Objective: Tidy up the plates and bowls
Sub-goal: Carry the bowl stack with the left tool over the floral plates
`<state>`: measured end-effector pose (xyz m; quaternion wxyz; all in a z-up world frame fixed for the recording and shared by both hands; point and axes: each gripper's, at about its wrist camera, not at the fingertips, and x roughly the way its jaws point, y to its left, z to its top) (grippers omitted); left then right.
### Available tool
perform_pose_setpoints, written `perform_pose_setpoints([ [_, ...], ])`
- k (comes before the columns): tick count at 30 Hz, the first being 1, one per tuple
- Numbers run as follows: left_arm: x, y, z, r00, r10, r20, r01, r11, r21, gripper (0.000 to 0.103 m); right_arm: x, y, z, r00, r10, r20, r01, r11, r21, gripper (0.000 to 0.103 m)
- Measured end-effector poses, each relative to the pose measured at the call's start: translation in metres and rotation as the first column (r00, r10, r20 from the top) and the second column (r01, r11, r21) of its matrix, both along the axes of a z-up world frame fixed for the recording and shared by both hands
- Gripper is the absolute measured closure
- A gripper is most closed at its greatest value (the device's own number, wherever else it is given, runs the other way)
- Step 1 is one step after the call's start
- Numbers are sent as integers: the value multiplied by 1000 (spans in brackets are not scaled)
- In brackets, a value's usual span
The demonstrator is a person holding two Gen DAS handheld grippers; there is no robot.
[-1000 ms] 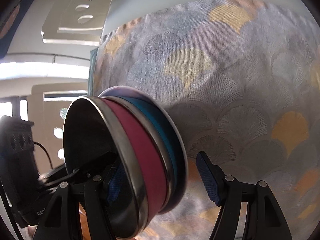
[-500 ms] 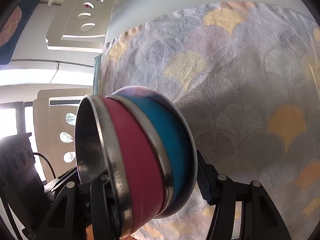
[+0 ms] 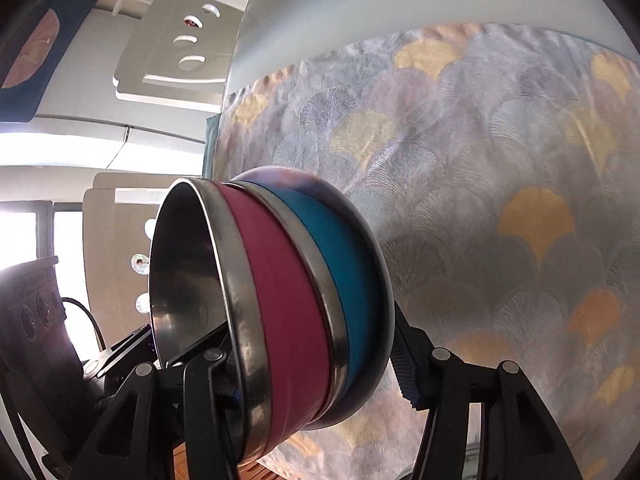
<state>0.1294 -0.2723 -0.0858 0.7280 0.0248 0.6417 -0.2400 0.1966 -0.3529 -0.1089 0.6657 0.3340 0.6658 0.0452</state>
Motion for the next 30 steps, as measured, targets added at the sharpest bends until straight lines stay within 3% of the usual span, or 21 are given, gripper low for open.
perform_pose_setpoints([
  [13,-64,-21,33,995,-92,50,91,996,5,67,-76,-19,46,994,-111,24,112,993,-26,49],
  [23,-134,-34,42,996,-55,71,56,998,-6,67,-135,-29,69,998,-32,47,33,999,-34,49],
  [30,-186,-51,33,998,-19,65,18,1000,6,67,-184,-41,72,1000,8,13,-7,999,-51,49],
])
